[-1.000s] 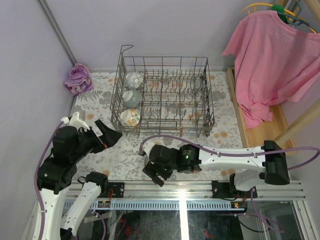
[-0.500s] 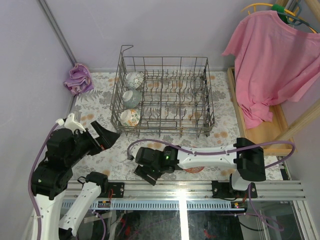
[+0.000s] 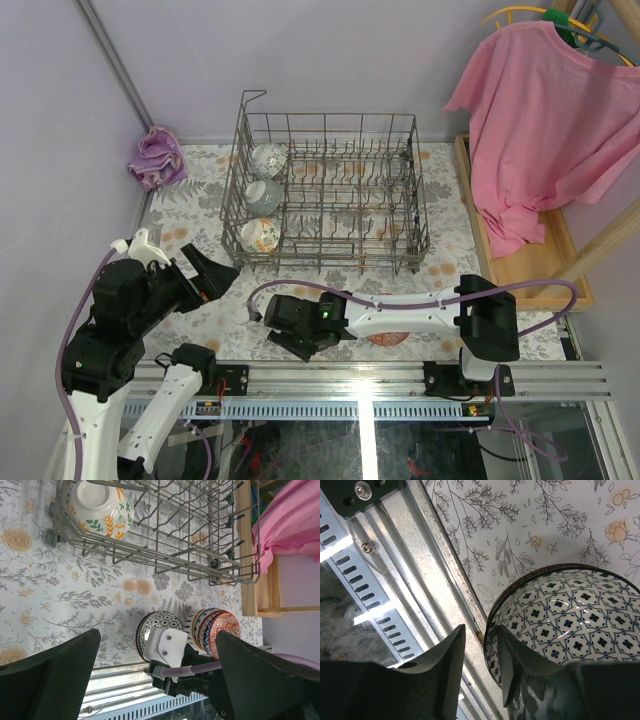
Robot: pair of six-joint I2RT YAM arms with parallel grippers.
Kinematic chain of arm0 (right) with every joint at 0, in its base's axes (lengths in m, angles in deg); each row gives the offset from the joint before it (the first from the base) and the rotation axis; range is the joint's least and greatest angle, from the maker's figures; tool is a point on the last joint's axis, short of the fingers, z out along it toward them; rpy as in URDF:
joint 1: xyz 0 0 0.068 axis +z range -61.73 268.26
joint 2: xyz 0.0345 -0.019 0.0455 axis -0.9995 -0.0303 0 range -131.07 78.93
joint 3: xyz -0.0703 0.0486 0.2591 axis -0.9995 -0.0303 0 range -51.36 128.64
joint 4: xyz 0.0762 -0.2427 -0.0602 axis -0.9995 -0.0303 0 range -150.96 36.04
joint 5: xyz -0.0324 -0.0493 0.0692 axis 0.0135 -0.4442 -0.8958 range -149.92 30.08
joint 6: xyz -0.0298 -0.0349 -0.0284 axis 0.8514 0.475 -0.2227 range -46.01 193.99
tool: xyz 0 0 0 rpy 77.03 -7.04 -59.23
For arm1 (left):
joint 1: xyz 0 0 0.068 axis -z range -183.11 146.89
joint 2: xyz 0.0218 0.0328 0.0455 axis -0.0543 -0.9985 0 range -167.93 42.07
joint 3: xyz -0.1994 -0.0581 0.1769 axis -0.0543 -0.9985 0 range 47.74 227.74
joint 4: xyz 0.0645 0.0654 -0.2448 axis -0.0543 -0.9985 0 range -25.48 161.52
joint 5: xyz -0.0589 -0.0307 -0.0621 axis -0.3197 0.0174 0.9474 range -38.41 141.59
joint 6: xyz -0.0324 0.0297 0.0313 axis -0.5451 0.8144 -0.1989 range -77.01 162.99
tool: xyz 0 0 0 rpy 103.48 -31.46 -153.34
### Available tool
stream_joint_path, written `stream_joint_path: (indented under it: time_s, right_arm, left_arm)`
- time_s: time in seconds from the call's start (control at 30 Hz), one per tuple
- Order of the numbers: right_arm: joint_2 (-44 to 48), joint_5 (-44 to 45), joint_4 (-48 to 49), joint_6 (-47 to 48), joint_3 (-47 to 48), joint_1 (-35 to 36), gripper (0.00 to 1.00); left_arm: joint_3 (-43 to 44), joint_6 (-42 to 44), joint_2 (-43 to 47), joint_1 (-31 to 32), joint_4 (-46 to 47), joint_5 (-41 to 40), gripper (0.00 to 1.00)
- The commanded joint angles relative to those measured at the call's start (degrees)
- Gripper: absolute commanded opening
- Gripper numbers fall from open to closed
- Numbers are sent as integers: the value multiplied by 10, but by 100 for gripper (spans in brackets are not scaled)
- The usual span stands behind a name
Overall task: Load the bowls into the dish rack
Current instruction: Adjust the bowl at the center of the board.
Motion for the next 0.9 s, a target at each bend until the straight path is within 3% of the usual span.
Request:
stream_joint_path:
  time_s: [0.0, 0.33, 0.87]
  right_arm:
    - [-4, 7, -5, 12, 29, 4, 35]
    - [6, 28, -15, 14, 34, 4, 20]
    - [44, 29, -15, -29, 60, -5, 15]
  left_arm:
    - [-3, 3, 7, 3, -11, 26, 100]
    - [-5, 4, 5, 3, -10, 27, 100]
    - [3, 3, 3, 3, -11, 30, 100]
